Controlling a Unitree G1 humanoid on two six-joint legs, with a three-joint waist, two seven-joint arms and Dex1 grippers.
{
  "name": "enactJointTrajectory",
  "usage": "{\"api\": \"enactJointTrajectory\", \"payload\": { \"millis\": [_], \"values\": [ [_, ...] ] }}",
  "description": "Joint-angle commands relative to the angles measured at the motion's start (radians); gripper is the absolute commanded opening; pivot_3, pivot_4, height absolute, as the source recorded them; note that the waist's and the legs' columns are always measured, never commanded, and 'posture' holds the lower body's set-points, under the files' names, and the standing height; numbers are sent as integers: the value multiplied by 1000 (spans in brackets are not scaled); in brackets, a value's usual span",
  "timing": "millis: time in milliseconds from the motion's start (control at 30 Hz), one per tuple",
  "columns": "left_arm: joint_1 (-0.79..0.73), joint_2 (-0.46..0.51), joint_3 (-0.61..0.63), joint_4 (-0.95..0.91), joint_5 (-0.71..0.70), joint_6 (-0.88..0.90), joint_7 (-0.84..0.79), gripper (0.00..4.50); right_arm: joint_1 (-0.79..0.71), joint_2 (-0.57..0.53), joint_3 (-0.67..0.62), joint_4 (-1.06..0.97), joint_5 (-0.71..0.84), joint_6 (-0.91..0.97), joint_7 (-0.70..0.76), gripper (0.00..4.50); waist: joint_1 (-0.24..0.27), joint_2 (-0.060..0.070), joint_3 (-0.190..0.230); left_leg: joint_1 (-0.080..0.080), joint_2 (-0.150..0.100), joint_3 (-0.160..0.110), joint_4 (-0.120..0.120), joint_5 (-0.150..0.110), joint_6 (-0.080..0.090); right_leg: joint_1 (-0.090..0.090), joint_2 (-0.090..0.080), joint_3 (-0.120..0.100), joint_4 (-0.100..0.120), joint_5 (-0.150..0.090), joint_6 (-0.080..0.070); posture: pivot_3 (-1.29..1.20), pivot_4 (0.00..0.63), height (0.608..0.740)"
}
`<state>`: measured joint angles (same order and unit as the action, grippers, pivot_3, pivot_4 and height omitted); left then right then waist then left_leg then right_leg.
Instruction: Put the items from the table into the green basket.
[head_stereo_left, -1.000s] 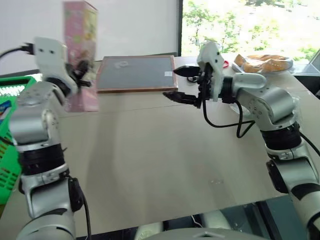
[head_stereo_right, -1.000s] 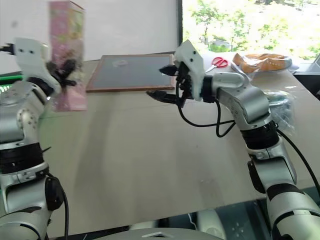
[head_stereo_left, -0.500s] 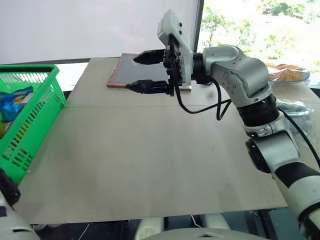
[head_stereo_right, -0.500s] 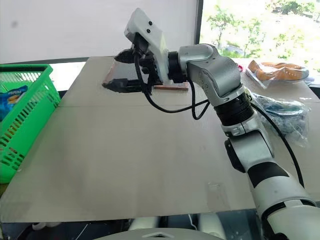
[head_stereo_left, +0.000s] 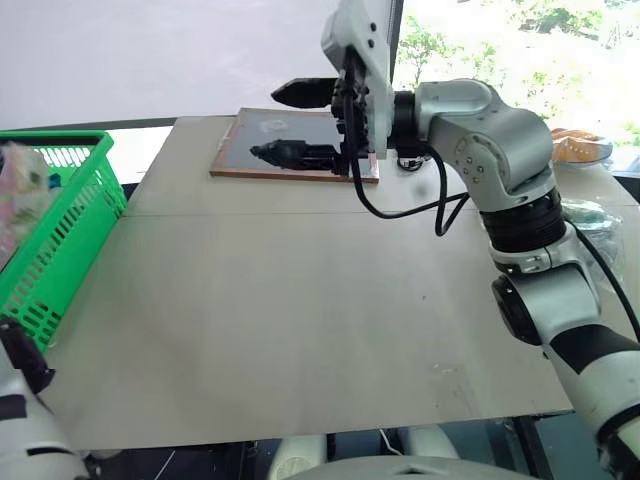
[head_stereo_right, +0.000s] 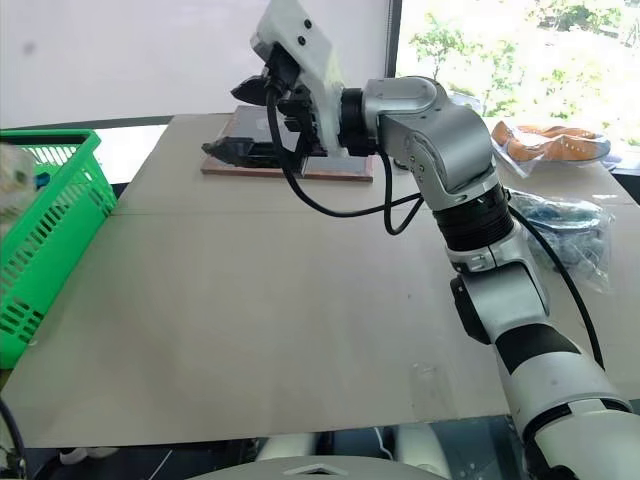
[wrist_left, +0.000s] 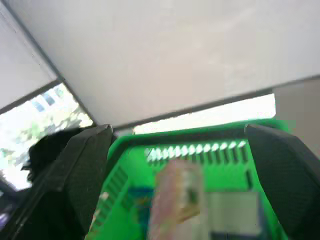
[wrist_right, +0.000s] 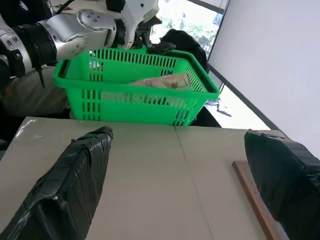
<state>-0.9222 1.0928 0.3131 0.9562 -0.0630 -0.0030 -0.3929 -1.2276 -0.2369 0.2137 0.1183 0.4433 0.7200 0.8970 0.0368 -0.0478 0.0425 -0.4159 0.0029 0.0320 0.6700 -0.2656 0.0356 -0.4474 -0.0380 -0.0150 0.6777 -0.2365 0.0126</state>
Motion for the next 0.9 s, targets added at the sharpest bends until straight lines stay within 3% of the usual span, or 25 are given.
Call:
{"api": "enactJointTrajectory", "payload": {
  "millis": [33, 133, 300, 367, 467, 567, 700, 900],
  "values": [
    [80, -94, 37, -411, -134, 134, -40, 4426, 44, -38, -59, -59, -7, 4, -42, 4500, -1, 1, -3, 0, 0, 0, 0, 0, 0, 0, 0, 0, 0, 0, 0, 137, 0, 740],
    [186, -238, 38, -741, -224, 290, 15, 4426, 124, -73, -82, -101, -37, -15, -99, 4500, -1, 2, -5, 0, 0, 0, 0, 0, 0, 1, -1, 2, 1, 0, 0, 135, 0, 740],
    [401, -548, -128, -1275, -438, 611, 112, 4426, 398, -231, -142, -273, -90, 24, -176, 4500, 5, 5, -11, 0, -1, 0, 1, 0, 1, 1, 0, 2, 1, 0, 0, 101, 0, 740],
    [472, -620, -165, -1396, -483, 704, 146, 4426, 507, -301, -172, -360, -88, 47, -183, 4500, 7, 8, -13, 1, 0, -1, 5, -3, 6, 3, 0, 3, 1, 0, 0, 61, 0, 740],
    [610, -639, -228, -1519, -517, 777, 124, 4426, 704, -404, -248, -506, -65, 81, -181, 4500, -18, 12, -15, 1, 1, 3, 5, -3, 6, 3, 3, 7, 0, 0, 0, 17, 0, 740],
    [724, -622, -235, -1578, -548, 810, 90, 4426, 896, -438, -340, -633, -50, 112, -224, 4500, -40, 20, -16, 6, 3, 8, 4, -4, 8, 5, 5, 11, -2, 0, -1, -24, 0, 740],
    [816, -575, -202, -1607, -580, 829, 34, 4426, 1125, -405, -448, -769, -48, 127, -300, 4500, -52, 29, -13, 39, 7, 7, -2, -5, 9, 37, 12, 11, -8, -5, -5, -52, 0, 740],
    [838, -551, -184, -1609, -603, 831, 0, 4426, 1295, -366, -499, -841, -48, 81, -347, 4500, -61, 30, -13, 53, 8, 6, -4, -5, 9, 49, 22, 17, -14, -7, -4, -71, 2, 740]
  ]
}}
